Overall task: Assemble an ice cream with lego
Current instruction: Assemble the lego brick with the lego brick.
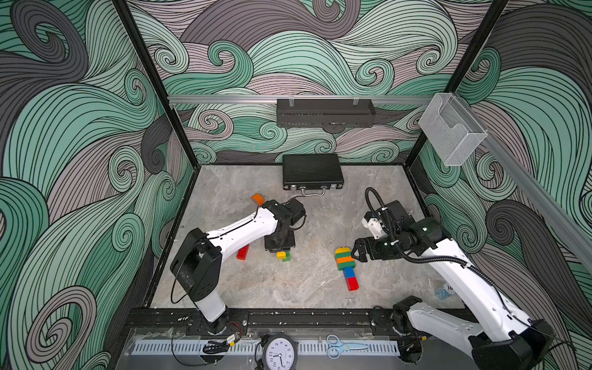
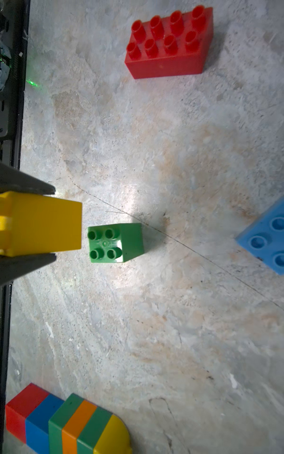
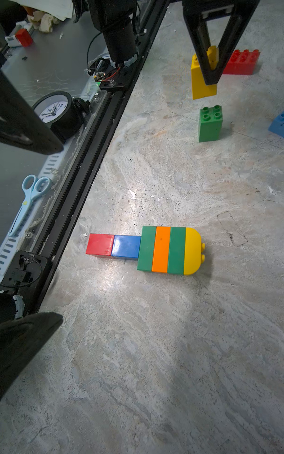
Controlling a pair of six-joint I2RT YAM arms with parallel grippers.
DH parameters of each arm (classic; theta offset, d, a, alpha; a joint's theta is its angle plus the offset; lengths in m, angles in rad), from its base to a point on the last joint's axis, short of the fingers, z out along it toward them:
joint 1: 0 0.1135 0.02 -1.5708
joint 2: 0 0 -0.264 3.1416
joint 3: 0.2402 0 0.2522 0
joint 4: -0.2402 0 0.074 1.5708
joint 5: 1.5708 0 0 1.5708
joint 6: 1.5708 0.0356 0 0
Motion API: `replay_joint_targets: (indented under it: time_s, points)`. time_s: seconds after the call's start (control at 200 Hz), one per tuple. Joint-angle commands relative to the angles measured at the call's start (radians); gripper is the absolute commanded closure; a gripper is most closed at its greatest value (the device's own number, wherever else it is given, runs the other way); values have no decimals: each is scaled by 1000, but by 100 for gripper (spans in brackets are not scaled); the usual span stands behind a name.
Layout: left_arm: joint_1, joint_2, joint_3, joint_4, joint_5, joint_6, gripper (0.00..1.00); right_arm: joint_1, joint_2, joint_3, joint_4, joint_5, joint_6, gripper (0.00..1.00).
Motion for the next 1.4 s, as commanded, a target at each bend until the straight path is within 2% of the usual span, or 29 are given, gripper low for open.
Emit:
replay_joint_targets:
  time_s: [0.0, 0.22, 0.56, 1.396]
  points:
    - [20, 21, 48, -17, 23, 54, 100, -7, 16, 12, 3, -20, 5, 1]
    - [36, 45, 24, 23, 78, 37, 100, -6, 24, -3, 47, -69, 26, 1]
    - [37, 73, 27, 45, 71, 29, 100, -6, 5, -60, 132, -170, 71, 1]
    - [38, 130, 13, 40, 45, 20, 100, -6, -11, -76, 133, -163, 73, 1]
